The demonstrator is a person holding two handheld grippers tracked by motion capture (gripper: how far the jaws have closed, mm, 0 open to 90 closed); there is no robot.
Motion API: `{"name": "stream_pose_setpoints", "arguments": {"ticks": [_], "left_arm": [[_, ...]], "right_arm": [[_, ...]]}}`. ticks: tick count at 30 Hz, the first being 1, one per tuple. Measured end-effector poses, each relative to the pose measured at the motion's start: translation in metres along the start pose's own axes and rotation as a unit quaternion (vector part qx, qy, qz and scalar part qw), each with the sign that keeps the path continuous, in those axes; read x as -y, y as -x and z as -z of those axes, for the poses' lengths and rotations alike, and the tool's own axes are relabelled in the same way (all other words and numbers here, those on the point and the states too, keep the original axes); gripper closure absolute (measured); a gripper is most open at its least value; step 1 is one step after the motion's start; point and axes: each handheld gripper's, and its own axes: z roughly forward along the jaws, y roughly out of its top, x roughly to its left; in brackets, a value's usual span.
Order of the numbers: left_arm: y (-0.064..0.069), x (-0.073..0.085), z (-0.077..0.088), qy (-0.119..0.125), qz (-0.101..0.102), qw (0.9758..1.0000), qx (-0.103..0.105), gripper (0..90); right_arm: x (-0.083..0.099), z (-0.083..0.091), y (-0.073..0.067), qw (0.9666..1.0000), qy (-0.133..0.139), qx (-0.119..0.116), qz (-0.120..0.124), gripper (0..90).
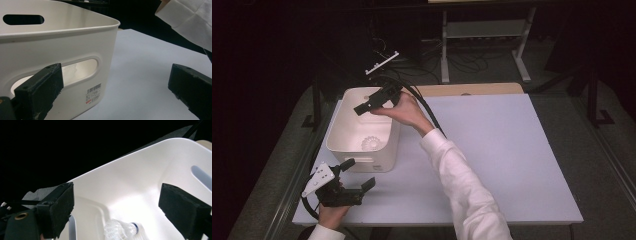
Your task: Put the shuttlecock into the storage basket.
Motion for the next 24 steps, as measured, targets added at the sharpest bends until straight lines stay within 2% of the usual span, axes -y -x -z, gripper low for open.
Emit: {"name": "stream_pose_setpoints", "arguments": {"ticks": [1,2,3,7,8,11,15,17,24], "left_arm": [[0.0,0.0,0.0,0.0,0.0,1.0,0.0,0.0],[0.0,0.0,0.0,0.0,0.0,1.0,0.0,0.0],[0.0,0.0,0.0,0.0,0.001,1.0,0.0,0.0],[0.0,0.0,-0.001,0.001,0.0,1.0,0.001,0.0],[0.0,0.0,-0.001,0.001,0.0,1.0,0.001,0.0],[0.0,0.0,-0.001,0.002,0.002,1.0,0.001,0.0],[0.0,0.0,-0.001,0.0,0.002,1.0,-0.001,0.0],[0.0,0.0,-0.001,0.0,0.001,1.0,-0.001,0.0],[-0.001,0.0,0.0,-0.003,-0.003,1.0,-0.002,0.0]], "right_arm": [[0.001,0.002,0.001,1.0,0.001,0.002,0.003,5.5],[0.003,0.006,0.003,0.9998,0.002,0.013,0.012,0.4],[0.004,0.008,0.003,0.9998,-0.001,0.016,0.01,0.0],[0.008,0.014,0.004,0.9999,0.009,0.008,0.005,0.0],[0.012,0.019,0.004,0.9998,0.022,0.002,-0.003,0.0],[0.017,0.025,0.006,0.9995,0.029,0.01,0.007,0.0],[0.022,0.029,0.007,0.9994,0.033,0.013,0.002,0.0],[0.026,0.034,0.008,0.9991,0.036,0.02,0.008,0.0],[0.032,0.042,0.006,0.9988,0.041,0.023,0.01,0.0]]}}
